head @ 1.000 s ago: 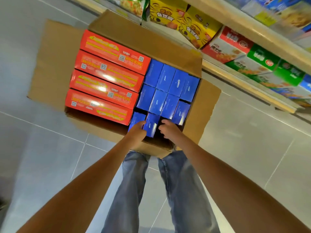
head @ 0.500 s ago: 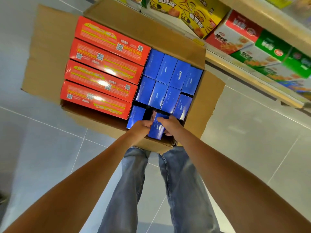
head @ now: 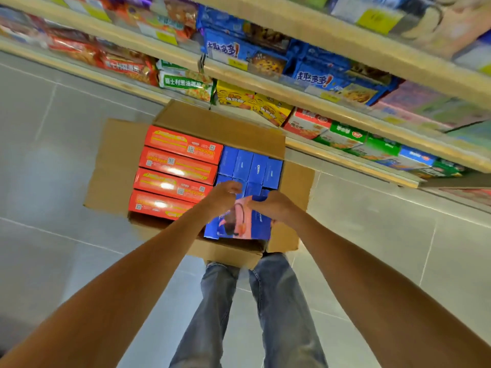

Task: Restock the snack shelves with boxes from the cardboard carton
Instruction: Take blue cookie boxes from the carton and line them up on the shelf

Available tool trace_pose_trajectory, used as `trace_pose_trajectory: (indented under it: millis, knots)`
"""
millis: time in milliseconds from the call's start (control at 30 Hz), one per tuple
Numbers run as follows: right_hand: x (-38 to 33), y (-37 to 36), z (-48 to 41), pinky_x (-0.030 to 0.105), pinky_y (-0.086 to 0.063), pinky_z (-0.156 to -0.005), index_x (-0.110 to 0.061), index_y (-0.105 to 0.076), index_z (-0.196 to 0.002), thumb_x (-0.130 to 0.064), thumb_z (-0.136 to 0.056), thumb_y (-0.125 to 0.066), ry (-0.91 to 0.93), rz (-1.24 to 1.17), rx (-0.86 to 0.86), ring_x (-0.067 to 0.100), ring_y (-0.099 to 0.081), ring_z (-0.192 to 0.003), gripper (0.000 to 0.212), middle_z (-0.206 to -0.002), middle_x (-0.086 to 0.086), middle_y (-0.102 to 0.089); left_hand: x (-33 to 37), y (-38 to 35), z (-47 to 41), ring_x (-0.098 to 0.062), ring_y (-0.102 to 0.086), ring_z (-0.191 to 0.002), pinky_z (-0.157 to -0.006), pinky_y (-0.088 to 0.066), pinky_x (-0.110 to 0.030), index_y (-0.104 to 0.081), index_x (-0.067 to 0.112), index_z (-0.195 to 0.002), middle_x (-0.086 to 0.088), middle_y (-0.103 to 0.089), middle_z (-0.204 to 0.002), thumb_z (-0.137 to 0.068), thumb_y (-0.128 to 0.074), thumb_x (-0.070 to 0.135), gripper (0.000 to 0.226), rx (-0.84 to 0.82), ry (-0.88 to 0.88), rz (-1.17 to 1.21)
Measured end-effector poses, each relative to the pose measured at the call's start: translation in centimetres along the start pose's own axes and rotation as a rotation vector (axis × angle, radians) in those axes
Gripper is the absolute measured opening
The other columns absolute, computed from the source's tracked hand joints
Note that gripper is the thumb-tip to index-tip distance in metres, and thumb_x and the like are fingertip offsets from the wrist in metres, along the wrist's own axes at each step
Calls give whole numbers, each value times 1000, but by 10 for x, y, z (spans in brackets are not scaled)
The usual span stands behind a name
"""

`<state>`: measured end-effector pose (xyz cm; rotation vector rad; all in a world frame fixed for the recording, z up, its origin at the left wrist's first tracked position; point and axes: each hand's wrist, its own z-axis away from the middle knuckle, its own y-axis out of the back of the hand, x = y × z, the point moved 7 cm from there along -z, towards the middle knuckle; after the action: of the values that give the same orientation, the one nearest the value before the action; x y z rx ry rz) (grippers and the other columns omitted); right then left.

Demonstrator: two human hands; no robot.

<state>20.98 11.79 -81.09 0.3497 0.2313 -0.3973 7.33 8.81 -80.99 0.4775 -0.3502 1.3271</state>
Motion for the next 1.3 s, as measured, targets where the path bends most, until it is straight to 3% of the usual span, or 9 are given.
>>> trace_pose_trajectory:
  millis: [133,300,400,633,767,867,1000,1133,1300]
  knots:
    - [-45,60,62,36,-54,-74,-11,-60,-97,-51,-77,-62,125,53,-4,24,-65,-85,45,-92,10,-66,86,25,41,-28,-44,-130,-98,-43,-35,-43,1,-137,-17,-43,-143,-86,-30,-20,56,3,-151,-133]
    - [-100,140,151,30,-38,-57,-22,-48,-65,-39,-80,-65,289,81,16,17,-50,-59,29,-62,-1,-49,190,41,109,-28,-40,-134,-78,-38,-7,-46,9,-136,-13,-41,-146,-92,-55,8,46,-2,-296,-267]
    - [-132,190,211,29,-31,-55,-20,-42,-63,-41,-79,-66,364,169,63,16,-41,-55,36,-59,-2,-39,256,47,161,-26,-44,-130,-100,-36,-24,-48,10,-135,-10,-46,-141,-92,-55,11,44,-47,-372,-312]
    - [-186,278,349,31,-34,-59,-11,-49,-75,-32,-89,-61,463,270,202,19,-44,-60,29,-69,7,-46,377,54,278,-13,-52,-102,-78,-43,-13,-45,5,-134,-6,-55,-117,-85,-51,-12,52,-203,-550,-488]
    - [-213,312,423,32,-38,-62,-10,-52,-84,-36,-89,-62,524,290,290,22,-48,-67,28,-75,7,-49,427,63,355,-20,-49,-121,-102,-40,-33,-39,4,-138,-11,-50,-133,-75,-62,2,67,-232,-670,-593]
    - [-234,333,478,23,-38,-56,-12,-51,-76,-30,-89,-61,572,321,396,16,-49,-61,25,-68,2,-52,460,77,402,-15,-42,-128,-103,-37,-27,-30,10,-145,-1,-44,-139,-85,-64,9,69,-147,-740,-717]
    - [-261,351,550,30,-41,-62,-2,-50,-92,-33,-89,-60,650,344,506,22,-46,-70,33,-81,8,-48,492,98,471,-29,-54,-111,-83,-44,-35,-30,13,-145,-14,-53,-124,-92,-58,17,60,-50,-819,-716]
    - [-287,371,607,35,-48,-80,-13,-49,-126,-42,-93,-54,677,365,572,21,-56,-96,44,-114,4,-55,521,118,522,-24,-48,-123,-94,-41,-29,-31,15,-145,-8,-45,-140,-90,-57,39,65,59,-894,-762]
    - [-315,386,674,44,-50,-95,-26,-41,-131,-36,-86,-64,802,375,537,23,-57,-110,52,-124,-4,-54,561,136,594,-23,-59,-101,-88,-50,-34,-49,20,-120,-7,-61,-112,-96,-50,26,24,113,-1034,-701]
